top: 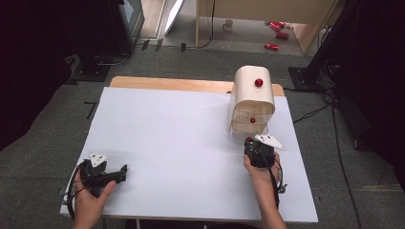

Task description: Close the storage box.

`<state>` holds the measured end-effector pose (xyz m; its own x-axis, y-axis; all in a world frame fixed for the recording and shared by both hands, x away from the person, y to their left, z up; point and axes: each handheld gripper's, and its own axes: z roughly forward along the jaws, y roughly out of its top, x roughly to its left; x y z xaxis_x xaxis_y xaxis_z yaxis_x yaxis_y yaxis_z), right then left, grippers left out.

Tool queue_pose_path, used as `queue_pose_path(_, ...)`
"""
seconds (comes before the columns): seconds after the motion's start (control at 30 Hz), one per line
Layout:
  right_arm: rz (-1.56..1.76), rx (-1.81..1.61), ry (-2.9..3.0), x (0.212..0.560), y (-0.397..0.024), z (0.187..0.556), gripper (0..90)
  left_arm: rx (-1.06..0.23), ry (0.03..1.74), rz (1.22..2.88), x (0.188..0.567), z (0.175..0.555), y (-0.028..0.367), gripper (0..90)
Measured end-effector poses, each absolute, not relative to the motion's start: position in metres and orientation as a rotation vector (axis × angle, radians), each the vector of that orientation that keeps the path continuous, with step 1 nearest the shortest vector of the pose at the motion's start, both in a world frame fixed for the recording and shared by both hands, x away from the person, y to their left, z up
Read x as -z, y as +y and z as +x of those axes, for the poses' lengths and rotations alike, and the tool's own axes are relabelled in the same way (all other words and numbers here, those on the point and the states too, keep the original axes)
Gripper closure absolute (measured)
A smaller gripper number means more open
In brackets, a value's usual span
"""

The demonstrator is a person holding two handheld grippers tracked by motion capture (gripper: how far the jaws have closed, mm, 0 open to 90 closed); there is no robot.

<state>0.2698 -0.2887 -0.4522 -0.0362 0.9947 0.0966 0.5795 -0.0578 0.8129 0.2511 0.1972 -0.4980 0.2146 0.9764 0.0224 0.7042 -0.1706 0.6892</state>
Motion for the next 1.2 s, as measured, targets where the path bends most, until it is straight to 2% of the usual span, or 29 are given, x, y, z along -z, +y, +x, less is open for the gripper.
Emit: queue_pose_path(1.2,1.720,-0.936,1.659,0.460,-0.291,0.302,75.6,-0.644,1.549,1.945,0.498,0.251,0.197,1.6)
